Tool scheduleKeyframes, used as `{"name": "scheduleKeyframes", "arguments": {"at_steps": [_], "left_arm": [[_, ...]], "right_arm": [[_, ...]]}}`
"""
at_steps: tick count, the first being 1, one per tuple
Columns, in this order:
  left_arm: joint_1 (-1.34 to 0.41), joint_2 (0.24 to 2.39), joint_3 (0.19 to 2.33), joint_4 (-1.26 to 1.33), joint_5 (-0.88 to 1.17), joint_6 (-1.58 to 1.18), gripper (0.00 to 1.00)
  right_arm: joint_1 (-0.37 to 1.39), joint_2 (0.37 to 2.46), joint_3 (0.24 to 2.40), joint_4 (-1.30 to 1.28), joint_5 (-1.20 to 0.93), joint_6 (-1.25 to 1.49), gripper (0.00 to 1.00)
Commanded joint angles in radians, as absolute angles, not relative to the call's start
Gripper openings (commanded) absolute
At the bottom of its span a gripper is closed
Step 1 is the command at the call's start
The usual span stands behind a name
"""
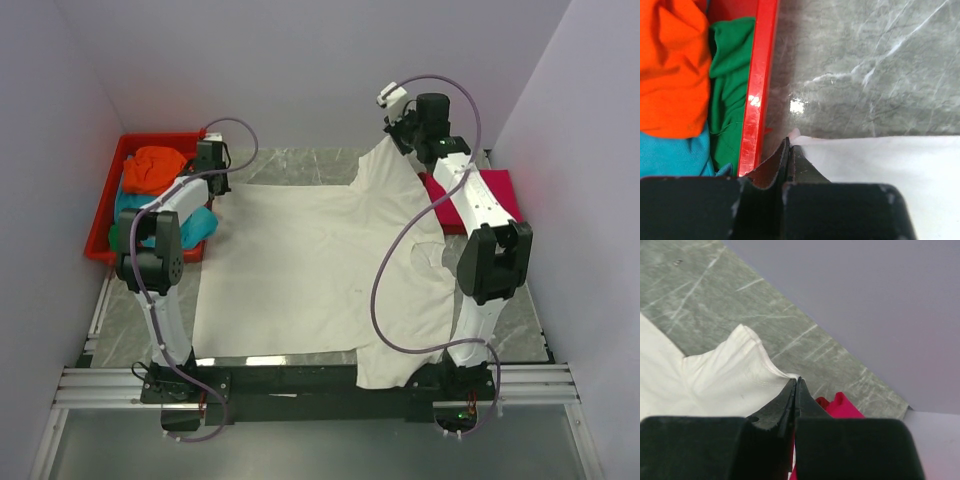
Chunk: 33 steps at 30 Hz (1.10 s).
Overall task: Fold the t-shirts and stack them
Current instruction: Fold the tshirt
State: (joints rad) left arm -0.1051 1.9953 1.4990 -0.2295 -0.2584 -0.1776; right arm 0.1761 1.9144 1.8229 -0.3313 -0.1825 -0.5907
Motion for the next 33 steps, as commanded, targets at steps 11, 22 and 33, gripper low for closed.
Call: {"name": "scheduleKeyframes", "arguments": {"at_steps": [11, 22, 33], "left_arm": [[-0.101, 1.881, 1.418, -0.095, -0.256, -0.138, 0.00], [-0.101, 1.789, 1.287, -0.015, -0.265, -0.133, 0.00], [-0.103, 1.737, 1.212, -0.008, -0.278, -0.129, 0.00]], "right_arm": [[0.176, 1.659, 1.591, -0.341, -0.299, -0.580, 0.00], [0.176, 1.471, 1.387, -0.330, -0.311, -0.592, 0.00], [0.179, 1.335, 1.218, -0.321, -0.341, -0.592, 0.00]]}}
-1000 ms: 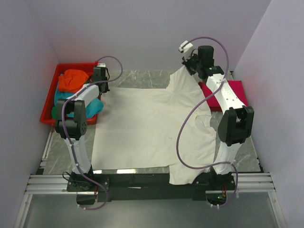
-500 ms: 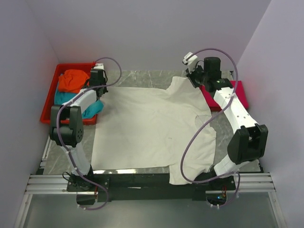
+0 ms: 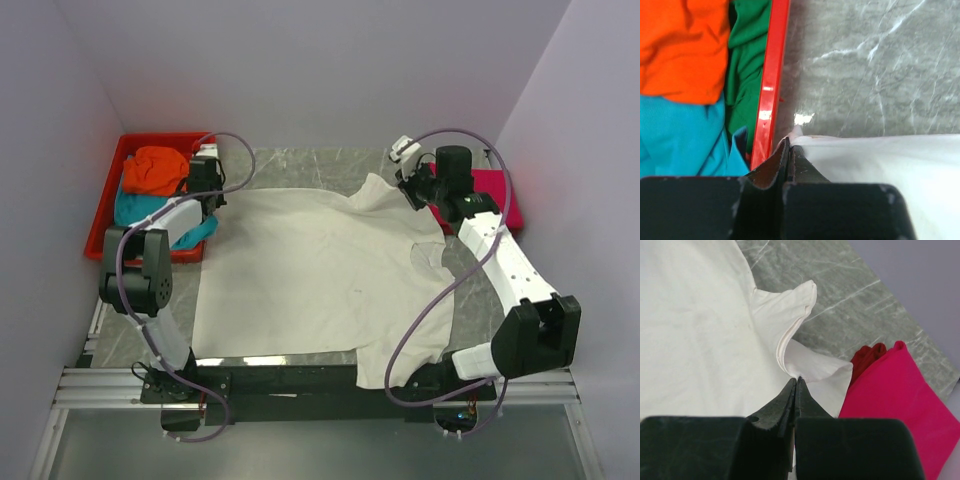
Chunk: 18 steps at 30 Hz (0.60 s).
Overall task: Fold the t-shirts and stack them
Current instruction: Fold the tshirt
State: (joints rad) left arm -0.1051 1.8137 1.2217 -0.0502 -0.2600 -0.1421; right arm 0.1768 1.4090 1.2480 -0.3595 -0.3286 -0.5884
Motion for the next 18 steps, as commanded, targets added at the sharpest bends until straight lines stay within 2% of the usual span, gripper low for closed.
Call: {"name": "scheduleKeyframes", "arguments": {"at_steps": [1, 18], "left_arm": [[-0.103, 1.729, 1.197, -0.008, -0.285, -0.130, 0.00], [-0.104, 1.649, 1.118, -0.018, -0.321, -0.120, 0.00]], "right_arm": [[0.179, 1.316, 1.209, -0.319, -0.338, -0.597, 0.00], [0.178, 1.094, 0.993, -0.296, -0.295, -0.626, 0.00]]}}
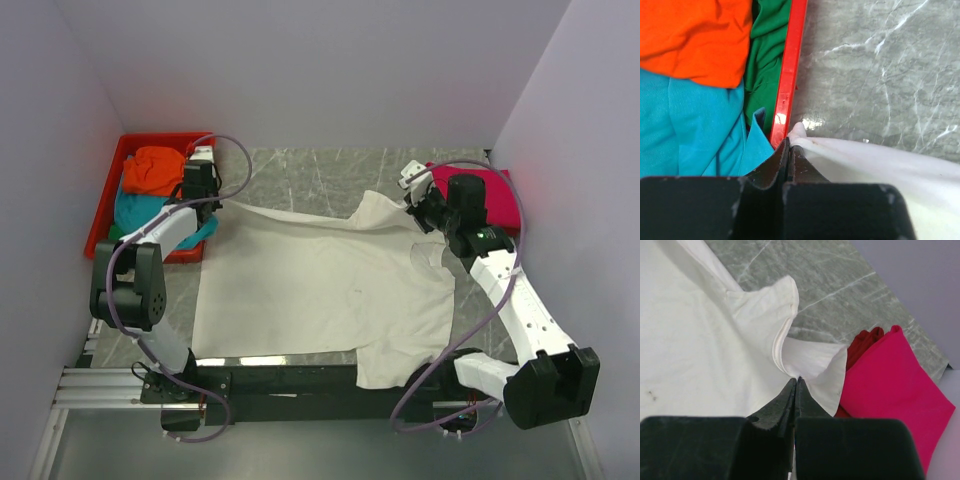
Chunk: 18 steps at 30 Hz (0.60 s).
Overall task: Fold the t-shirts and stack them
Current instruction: Fold the tshirt
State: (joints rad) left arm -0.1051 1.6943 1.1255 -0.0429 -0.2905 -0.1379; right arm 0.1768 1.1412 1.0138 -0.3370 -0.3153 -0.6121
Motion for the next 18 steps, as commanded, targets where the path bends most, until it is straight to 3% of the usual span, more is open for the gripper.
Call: {"name": "scheduleKeyframes", "arguments": {"at_steps": [1, 18], "left_arm": [[-0.104, 1.649, 1.118, -0.020, -0.322, -0.120, 0.00], [-0.118, 1.594, 1.068, -0.049, -0.331, -0.110, 0.00]], "right_arm": [[0.176, 1.088, 0.983, -0.293, -0.291, -0.626, 0.00], [0.160, 1.026, 0.903, -0.255, -0.244, -0.626, 0.00]]}}
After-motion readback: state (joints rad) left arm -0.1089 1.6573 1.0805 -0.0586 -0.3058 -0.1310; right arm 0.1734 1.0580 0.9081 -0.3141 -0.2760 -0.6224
